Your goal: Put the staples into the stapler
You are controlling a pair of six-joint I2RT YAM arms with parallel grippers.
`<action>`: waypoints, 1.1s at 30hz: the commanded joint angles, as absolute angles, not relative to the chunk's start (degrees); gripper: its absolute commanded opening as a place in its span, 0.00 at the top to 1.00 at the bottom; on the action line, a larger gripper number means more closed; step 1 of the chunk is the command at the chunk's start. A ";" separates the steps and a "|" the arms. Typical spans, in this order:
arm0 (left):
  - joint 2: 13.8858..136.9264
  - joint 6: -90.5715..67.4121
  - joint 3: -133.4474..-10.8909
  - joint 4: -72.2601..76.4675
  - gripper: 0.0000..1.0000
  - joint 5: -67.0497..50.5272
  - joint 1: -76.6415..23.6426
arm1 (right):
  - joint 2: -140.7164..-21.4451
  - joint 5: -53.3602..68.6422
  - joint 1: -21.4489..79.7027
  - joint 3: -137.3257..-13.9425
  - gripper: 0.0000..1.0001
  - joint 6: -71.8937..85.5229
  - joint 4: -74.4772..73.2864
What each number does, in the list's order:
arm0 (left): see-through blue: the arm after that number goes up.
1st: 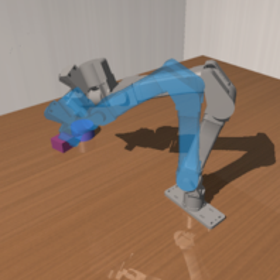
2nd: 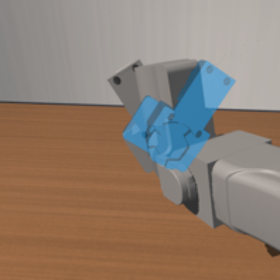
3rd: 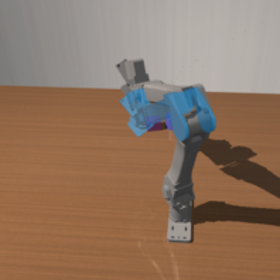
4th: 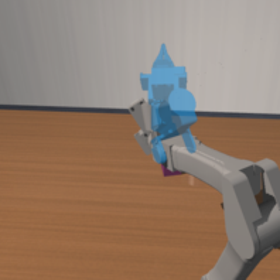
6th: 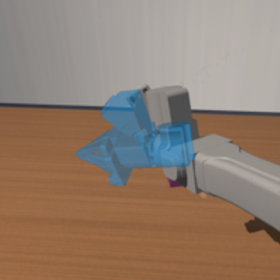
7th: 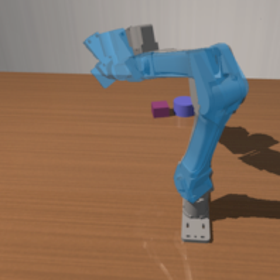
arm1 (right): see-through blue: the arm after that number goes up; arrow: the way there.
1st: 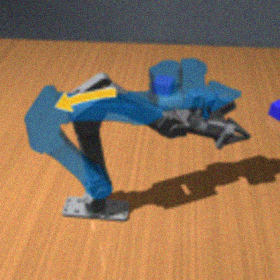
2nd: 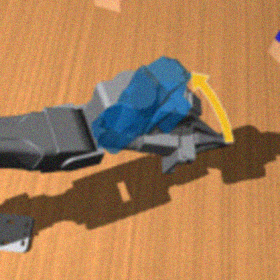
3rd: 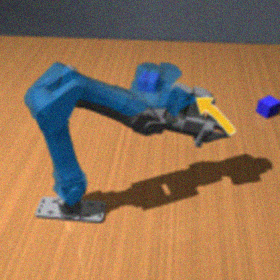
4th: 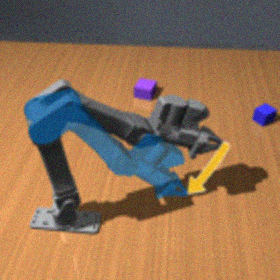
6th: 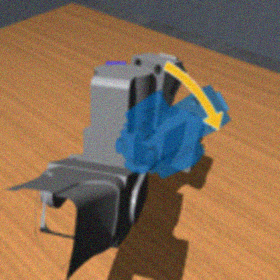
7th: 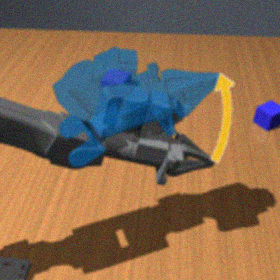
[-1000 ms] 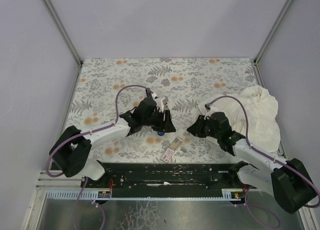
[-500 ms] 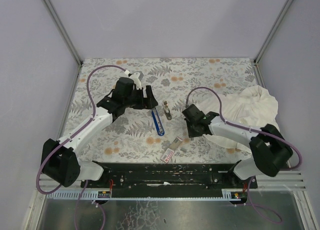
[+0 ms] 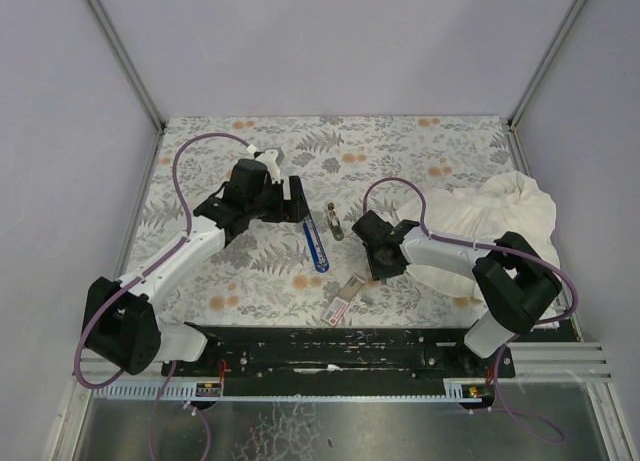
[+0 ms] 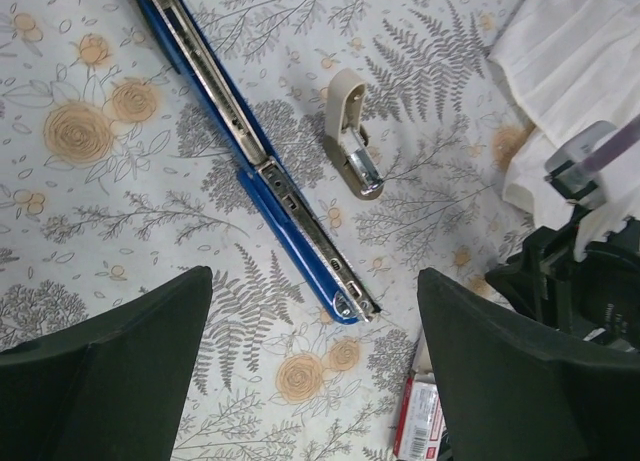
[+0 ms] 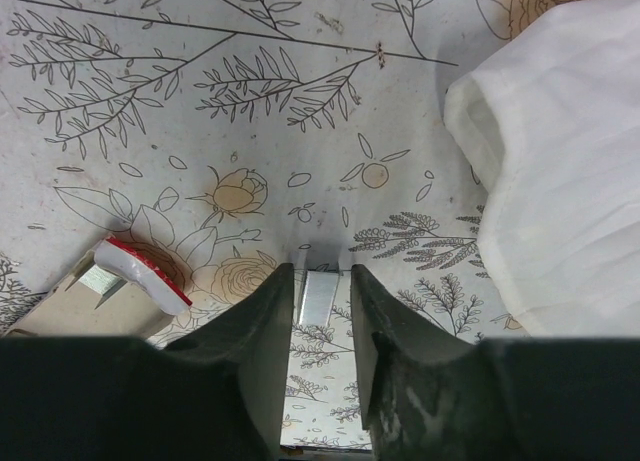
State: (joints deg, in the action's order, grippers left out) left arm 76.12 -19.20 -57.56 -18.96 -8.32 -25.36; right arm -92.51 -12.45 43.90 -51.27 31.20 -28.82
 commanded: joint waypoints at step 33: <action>74.03 -25.14 -57.72 -11.79 0.15 -11.57 -13.65 | -88.93 -6.30 46.55 -62.27 0.84 30.20 -26.08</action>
